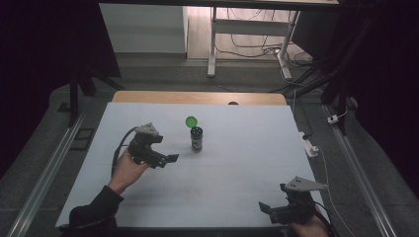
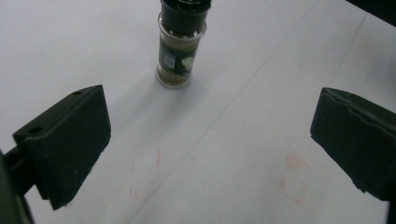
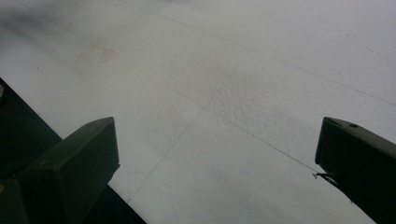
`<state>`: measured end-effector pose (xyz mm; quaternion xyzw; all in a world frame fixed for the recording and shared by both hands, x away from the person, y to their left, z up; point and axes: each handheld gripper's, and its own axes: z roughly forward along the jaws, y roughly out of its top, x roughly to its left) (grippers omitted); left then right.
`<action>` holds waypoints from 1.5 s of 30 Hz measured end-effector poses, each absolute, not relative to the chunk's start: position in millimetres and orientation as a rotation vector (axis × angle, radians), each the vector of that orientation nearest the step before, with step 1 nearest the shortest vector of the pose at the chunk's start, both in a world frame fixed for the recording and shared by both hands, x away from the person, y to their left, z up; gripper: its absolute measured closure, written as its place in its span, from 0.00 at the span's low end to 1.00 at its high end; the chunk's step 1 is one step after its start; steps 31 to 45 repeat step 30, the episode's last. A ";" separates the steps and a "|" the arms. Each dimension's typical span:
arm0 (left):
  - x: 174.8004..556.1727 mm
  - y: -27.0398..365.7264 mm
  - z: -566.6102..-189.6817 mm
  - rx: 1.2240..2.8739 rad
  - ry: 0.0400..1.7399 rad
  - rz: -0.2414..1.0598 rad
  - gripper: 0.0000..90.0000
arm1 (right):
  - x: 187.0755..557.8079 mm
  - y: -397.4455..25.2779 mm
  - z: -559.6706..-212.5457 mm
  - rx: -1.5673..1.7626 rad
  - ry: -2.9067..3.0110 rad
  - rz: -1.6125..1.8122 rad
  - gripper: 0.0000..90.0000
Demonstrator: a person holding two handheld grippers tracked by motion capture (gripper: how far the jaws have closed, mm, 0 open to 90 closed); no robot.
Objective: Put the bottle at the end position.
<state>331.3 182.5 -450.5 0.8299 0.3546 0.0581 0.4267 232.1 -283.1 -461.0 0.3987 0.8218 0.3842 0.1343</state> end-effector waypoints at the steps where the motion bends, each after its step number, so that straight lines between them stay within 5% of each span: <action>1: 325.2 187.2 -449.9 2.071 0.884 0.139 0.00 | 232.0 -283.1 -461.0 1.156 2.382 1.113 0.00; 21: 182.2 269.1 -476.3 2.014 1.074 0.246 0.00 | 233.5 -284.2 -460.5 1.194 2.372 1.122 0.00; 45: 175.8 272.7 -481.0 2.025 1.130 0.262 0.00 | 235.3 -283.0 -461.5 1.191 2.387 1.104 0.00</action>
